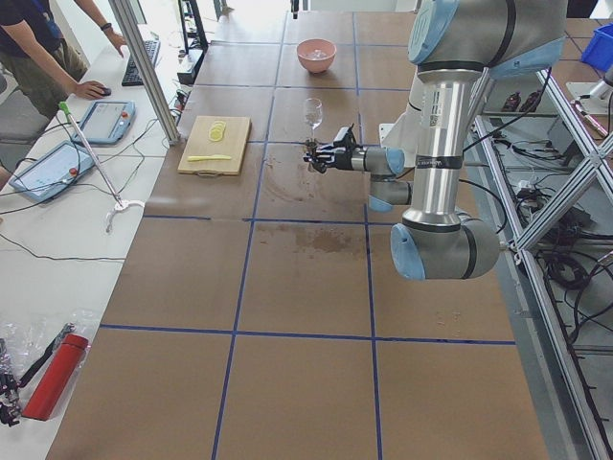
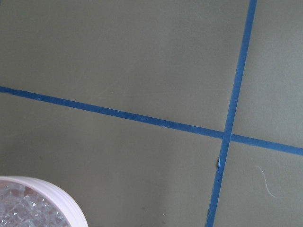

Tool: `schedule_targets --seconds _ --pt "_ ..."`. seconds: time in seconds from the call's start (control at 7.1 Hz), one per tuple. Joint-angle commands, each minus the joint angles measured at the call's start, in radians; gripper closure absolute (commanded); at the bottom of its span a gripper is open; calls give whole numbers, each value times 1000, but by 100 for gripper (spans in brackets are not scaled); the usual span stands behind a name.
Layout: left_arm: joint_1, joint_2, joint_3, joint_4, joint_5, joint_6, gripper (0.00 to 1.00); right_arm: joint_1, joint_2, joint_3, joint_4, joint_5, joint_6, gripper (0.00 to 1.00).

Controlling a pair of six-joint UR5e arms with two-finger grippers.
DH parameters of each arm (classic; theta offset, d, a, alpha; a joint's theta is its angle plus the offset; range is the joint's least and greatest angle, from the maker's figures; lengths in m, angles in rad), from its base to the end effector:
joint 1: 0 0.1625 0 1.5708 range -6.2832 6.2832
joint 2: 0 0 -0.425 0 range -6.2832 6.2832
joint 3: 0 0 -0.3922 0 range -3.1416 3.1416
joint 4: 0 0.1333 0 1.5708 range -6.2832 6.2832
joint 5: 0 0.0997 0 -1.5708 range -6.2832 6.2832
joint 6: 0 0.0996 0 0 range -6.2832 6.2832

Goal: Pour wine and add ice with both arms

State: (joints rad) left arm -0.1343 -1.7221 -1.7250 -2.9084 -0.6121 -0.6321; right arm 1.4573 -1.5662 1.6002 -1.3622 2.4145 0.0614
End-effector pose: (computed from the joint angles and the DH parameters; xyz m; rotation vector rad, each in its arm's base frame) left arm 0.4548 -0.2782 0.3611 1.3472 0.8903 -0.1660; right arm 0.0011 -0.5100 0.6145 0.1539 -0.8566 -0.1511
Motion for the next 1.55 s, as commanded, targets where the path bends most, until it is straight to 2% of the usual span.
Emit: schedule_targets --seconds 0.0,0.14,0.56,0.85,1.13,1.41 --pt "-36 -42 -100 232 -87 50 100 0 1 1 2 0 0 0" --pt "-36 -65 -129 288 -93 51 100 0 1 1 2 0 0 0" --pt "-33 -115 -159 314 -103 171 100 0 1 0 0 0 0 0" --pt "-33 -145 -220 484 -155 216 100 0 1 0 0 0 -2 0" --pt "-33 -247 -229 736 -155 216 100 0 0 0 0 0 -2 0" --pt "-30 -307 -235 933 -156 221 100 0 0 0 0 0 0 0"
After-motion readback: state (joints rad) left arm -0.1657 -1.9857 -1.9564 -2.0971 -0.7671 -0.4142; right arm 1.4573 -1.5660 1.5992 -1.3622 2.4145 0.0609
